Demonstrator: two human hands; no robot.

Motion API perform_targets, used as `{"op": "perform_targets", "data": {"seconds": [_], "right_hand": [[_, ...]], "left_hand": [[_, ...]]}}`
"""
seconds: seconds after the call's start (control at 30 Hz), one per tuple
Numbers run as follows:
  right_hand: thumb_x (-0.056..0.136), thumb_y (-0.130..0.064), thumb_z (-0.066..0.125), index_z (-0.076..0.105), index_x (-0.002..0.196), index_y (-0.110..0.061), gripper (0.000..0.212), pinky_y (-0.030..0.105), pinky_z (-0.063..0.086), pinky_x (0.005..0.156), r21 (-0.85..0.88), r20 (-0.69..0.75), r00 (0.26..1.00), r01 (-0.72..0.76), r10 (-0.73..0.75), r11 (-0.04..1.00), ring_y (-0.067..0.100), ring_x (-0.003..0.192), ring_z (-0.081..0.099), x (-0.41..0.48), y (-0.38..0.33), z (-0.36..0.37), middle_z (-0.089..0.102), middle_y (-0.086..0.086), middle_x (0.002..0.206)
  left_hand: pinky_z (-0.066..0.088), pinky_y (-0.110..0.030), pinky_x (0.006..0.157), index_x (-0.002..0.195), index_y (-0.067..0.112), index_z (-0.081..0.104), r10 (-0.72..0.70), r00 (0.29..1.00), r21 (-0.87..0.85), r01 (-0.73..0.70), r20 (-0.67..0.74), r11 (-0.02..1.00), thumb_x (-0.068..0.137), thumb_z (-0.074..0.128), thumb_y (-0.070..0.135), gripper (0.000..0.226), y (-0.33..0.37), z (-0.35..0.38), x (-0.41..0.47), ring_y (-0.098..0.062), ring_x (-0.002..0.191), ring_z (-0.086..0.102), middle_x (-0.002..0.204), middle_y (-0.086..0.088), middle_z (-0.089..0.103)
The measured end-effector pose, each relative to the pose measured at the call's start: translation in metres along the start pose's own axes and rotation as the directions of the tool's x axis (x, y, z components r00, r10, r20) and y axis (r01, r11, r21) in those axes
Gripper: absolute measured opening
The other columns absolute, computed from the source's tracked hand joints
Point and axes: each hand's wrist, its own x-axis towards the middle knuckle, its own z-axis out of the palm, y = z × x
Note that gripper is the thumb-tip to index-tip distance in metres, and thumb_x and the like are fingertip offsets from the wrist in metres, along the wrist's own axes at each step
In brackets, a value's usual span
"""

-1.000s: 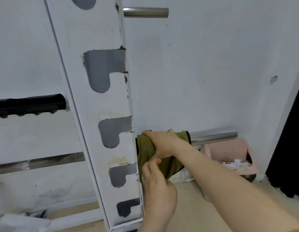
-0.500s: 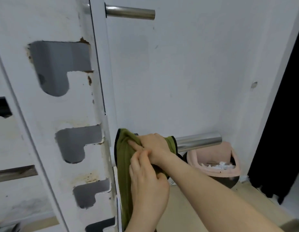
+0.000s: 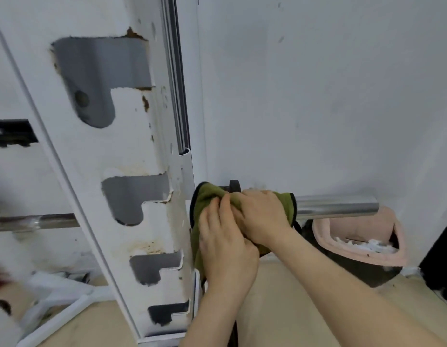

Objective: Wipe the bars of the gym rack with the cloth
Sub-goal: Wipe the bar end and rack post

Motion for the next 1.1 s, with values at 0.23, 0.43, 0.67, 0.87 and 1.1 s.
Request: {"op": "perform_targets", "data": {"seconds": [0.23, 0.43, 0.67, 0.87, 1.1], "right_hand": [[0.098, -0.055, 0.012, 0.064, 0.091, -0.021, 0.062, 0.039, 0.036, 0.088, -0.139, 0.276, 0.866, -0.394, 0.417, 0.909, 0.025, 0.087, 0.057, -0.014, 0.070, -0.034, 0.068, 0.004, 0.103], [0.100, -0.049, 0.020, 0.056, 0.071, -0.021, 0.054, 0.034, 0.040, 0.068, 0.119, 0.250, 0.960, -0.160, 0.127, 0.980, 0.024, 0.080, 0.061, 0.026, -0.007, -0.016, 0.063, 0.000, 0.081], [0.098, -0.057, 0.022, 0.061, 0.112, -0.016, 0.058, 0.038, 0.043, 0.085, 0.036, 0.458, 0.836, -0.357, 0.302, 0.933, 0.027, 0.102, 0.057, 0.024, 0.062, -0.027, 0.062, 0.007, 0.114], [0.096, -0.045, 0.024, 0.048, 0.070, -0.022, 0.042, 0.034, 0.042, 0.073, 0.295, 0.371, 0.920, -0.242, 0.122, 0.924, 0.028, 0.089, 0.059, 0.049, -0.018, -0.015, 0.060, 0.007, 0.092], [0.098, -0.052, 0.022, 0.054, 0.131, -0.016, 0.058, 0.036, 0.038, 0.096, 0.021, 0.579, 0.757, -0.385, 0.303, 0.922, 0.027, 0.118, 0.050, 0.019, 0.076, -0.040, 0.052, 0.008, 0.138]], "left_hand": [[0.006, -0.031, 0.117, 0.153, 0.012, 0.007, 0.085, 0.988, 0.181, -0.107, 0.125, 0.978, 0.087, 0.042, 0.003, 0.075, -0.007, 0.000, 0.011, -0.022, 0.148, -0.002, 0.162, -0.005, 0.000], [0.002, -0.037, 0.121, 0.148, 0.001, -0.015, 0.041, 0.965, 0.411, -0.149, 0.259, 0.899, 0.095, 0.041, 0.017, 0.079, -0.016, 0.001, 0.023, -0.028, 0.147, -0.012, 0.159, -0.015, -0.015], [0.024, -0.044, 0.116, 0.148, -0.004, 0.007, 0.103, 0.966, 0.406, -0.194, 0.236, 0.893, 0.078, 0.061, 0.012, 0.090, -0.029, 0.015, -0.012, -0.036, 0.147, 0.009, 0.158, -0.023, 0.008], [0.014, -0.033, 0.119, 0.151, 0.007, 0.010, 0.074, 0.971, 0.267, -0.136, 0.229, 0.954, 0.081, 0.054, 0.016, 0.083, -0.017, -0.003, -0.029, -0.026, 0.146, 0.008, 0.158, -0.011, 0.012], [-0.001, -0.037, 0.120, 0.151, 0.005, -0.005, 0.026, 0.983, 0.326, -0.086, 0.184, 0.941, 0.087, 0.043, 0.012, 0.081, -0.013, 0.012, 0.015, -0.026, 0.147, -0.011, 0.161, -0.013, -0.009]]}}
